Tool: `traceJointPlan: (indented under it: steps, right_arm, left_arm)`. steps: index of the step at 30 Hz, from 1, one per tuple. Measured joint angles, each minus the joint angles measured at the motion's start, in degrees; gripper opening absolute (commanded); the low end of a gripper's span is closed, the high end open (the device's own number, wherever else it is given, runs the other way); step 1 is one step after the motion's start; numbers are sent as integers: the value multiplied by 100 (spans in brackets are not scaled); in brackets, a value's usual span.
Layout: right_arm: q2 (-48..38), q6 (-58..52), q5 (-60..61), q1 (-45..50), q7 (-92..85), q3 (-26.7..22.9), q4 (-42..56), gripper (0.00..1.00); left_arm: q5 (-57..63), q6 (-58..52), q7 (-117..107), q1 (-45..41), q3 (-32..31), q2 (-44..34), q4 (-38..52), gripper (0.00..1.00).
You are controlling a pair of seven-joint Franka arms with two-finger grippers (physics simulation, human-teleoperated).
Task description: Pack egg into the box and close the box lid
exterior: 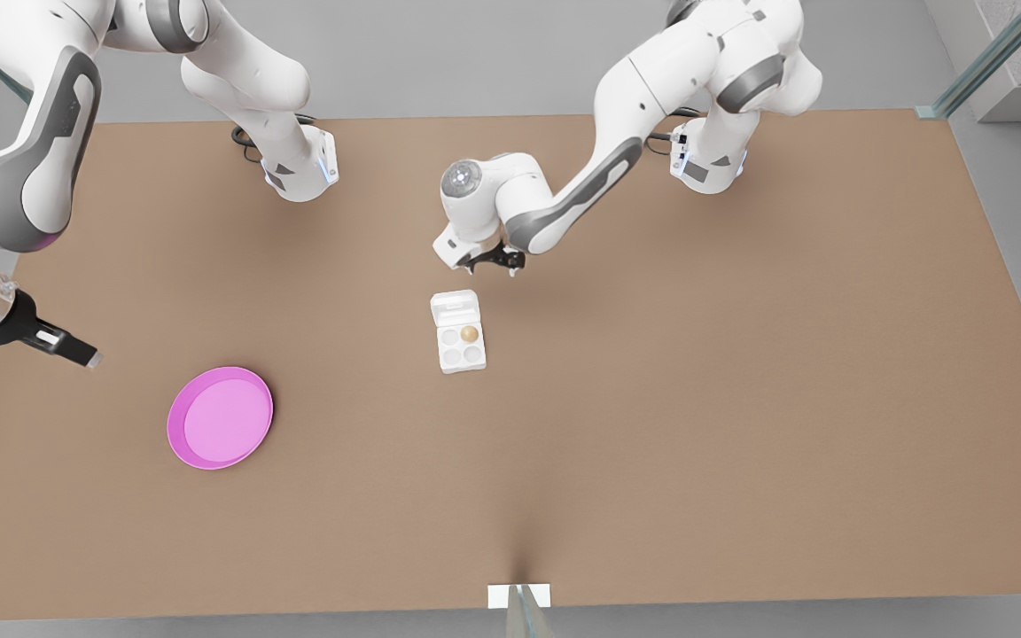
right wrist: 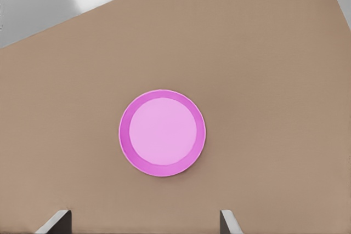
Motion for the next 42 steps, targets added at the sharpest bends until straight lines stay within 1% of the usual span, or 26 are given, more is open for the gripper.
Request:
traceJointPlan:
  steps: [3, 7, 15, 25, 27, 28, 30, 32, 33, 34, 35, 36, 37, 38, 42]
  right_arm:
    - [47, 136, -12, 80, -302, 30, -38, 100]
    - [90, 264, -17, 110, -634, 51, -98, 100]
    - [161, 336, -22, 102, -1111, 72, -97, 100]
    - [252, 368, -31, 18, -1479, 62, -99, 100]
    - [257, 373, -31, 38, -1531, 62, -97, 100]
    - [258, 377, -31, 42, -1555, 62, -97, 100]
    - [258, 392, -31, 50, -1599, 62, -96, 100]
    - [241, 396, -31, 80, -1638, 62, -93, 100]
    - [187, 380, -31, 84, -1656, 97, -83, 100]
    - [100, 352, -32, 100, -1673, 189, -68, 100]
    - [22, 315, -31, 133, -1689, 276, -56, 100]
    - [-38, 278, -31, 164, -1704, 327, -49, 100]
    - [-70, 247, -31, 176, -1722, 349, -51, 100]
    - [-83, 221, -31, 168, -1742, 359, -59, 100]
    - [-81, 157, -31, 143, -1811, 368, -69, 100]
  left_arm:
    - [219, 256, -541, -88, 3, 420, 377, 100]
    - [561, 447, -1138, -93, 0, 691, 506, 100]
    - [770, 554, -1950, 43, 80, 660, 820, 100]
    - [786, 518, -2414, 445, 156, 635, 849, 100]
    - [753, 203, -2305, 801, 127, 290, 988, 100]
    - [740, -50, -2131, 1348, 113, -36, 1020, 100]
    - [648, -590, -1601, 2757, 86, -510, 1068, 100]
    - [490, -1027, -1037, 3766, 62, -746, 1182, 100]
    - [324, -1213, -740, 3775, 422, -877, 1219, 100]
    - [-295, -1435, -364, 3519, 1321, -1279, 1208, 100]
    - [-832, -1683, 5, 3573, 1777, -1818, 1092, 100]
    - [-1165, -1783, 354, 3647, 1988, -2739, 304, 100]
    - [-1402, -1861, 683, 3708, 2092, -3254, -147, 100]
    - [-1574, -1926, 993, 3784, 2135, -3358, -233, 100]
    - [-1925, -2091, 2075, 3969, 2172, -3171, -92, 100]
